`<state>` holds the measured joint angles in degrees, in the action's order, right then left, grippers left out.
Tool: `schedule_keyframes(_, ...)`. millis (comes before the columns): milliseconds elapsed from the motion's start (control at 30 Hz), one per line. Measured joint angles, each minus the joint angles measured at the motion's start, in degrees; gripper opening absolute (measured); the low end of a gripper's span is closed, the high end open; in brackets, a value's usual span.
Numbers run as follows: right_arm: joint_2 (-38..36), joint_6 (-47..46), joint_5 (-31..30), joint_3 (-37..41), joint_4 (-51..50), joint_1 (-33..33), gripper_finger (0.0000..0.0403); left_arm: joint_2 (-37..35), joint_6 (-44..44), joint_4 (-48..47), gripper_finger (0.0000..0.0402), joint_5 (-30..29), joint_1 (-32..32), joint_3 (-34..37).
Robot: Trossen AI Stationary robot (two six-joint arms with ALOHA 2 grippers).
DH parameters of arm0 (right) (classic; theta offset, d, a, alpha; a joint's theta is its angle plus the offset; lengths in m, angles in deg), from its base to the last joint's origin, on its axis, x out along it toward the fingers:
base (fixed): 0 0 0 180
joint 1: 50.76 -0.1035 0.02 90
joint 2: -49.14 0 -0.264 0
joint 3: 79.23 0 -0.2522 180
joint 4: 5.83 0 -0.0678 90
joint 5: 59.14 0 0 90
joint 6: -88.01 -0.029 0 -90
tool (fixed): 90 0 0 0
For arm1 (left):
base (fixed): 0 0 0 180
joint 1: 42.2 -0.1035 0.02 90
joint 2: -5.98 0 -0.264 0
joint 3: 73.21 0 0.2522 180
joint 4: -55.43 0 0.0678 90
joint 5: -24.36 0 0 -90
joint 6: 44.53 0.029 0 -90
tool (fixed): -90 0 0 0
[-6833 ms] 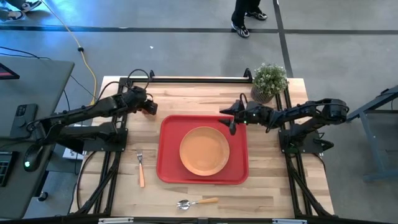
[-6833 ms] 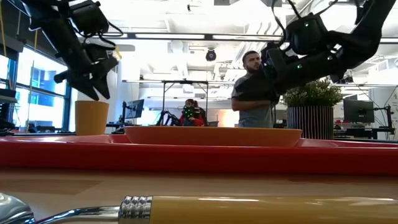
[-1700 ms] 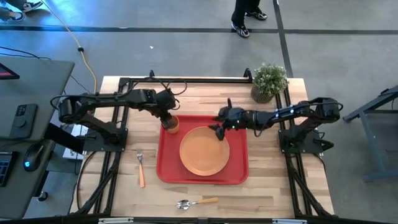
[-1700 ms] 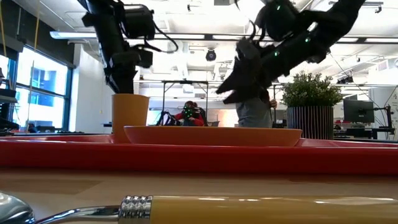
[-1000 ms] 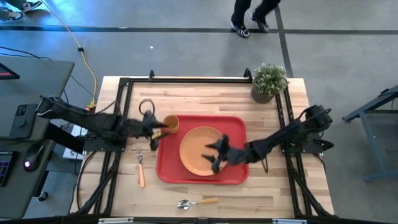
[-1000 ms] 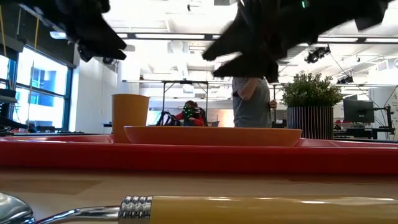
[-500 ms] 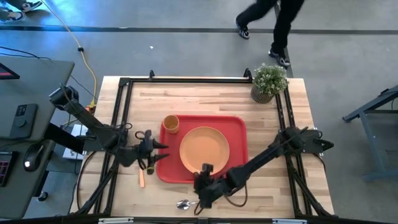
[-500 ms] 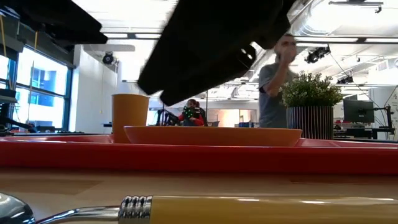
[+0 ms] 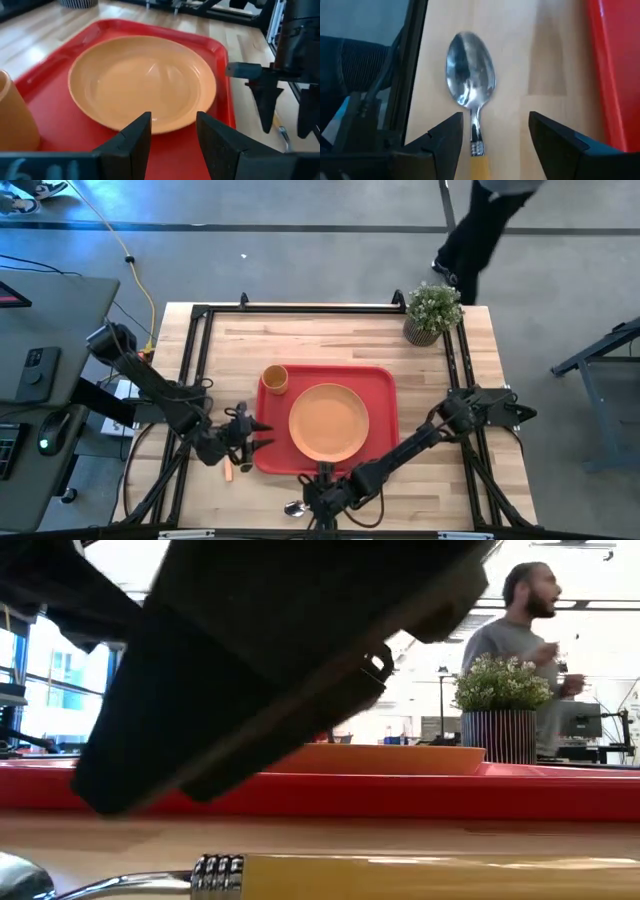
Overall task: Pick and place plate/cup/fork/spoon on tray
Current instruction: Put the orange spoon on the red tray to the right of the orange plate
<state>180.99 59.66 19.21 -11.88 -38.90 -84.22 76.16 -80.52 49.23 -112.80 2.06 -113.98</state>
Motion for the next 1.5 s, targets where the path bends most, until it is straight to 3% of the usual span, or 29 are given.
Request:
schedule_keyframes(433, 1.8, -2.8, 3.0, -0.1, -0.8, -0.7, 0.0149, 2.8, -2.3, 3.4, 0.0145, 0.2, 2.4, 0.0)
schedule_keyframes(833, 1.8, -8.2, 0.1, -0.3, -5.1, -0.7, 0.0013, 2.8, -1.4, 3.1, 0.0145, -0.3, 3.1, -0.2)
schedule_keyframes(1100, 1.9, -11.9, -4.8, -0.1, -5.3, -2.3, 0.0047, 4.0, -2.0, 2.9, 0.0145, -2.8, 3.0, -0.1)
schedule_keyframes(1333, 1.5, -12.3, -11.3, 0.2, -4.0, -3.8, 0.0015, 5.1, -1.3, 3.3, 0.0145, -4.6, 1.8, -0.1)
schedule_keyframes(1500, 0.1, -15.0, -14.9, 0.2, -5.8, -4.6, 0.0015, 5.1, 1.0, 5.1, 0.0145, -4.7, 1.8, -0.1)
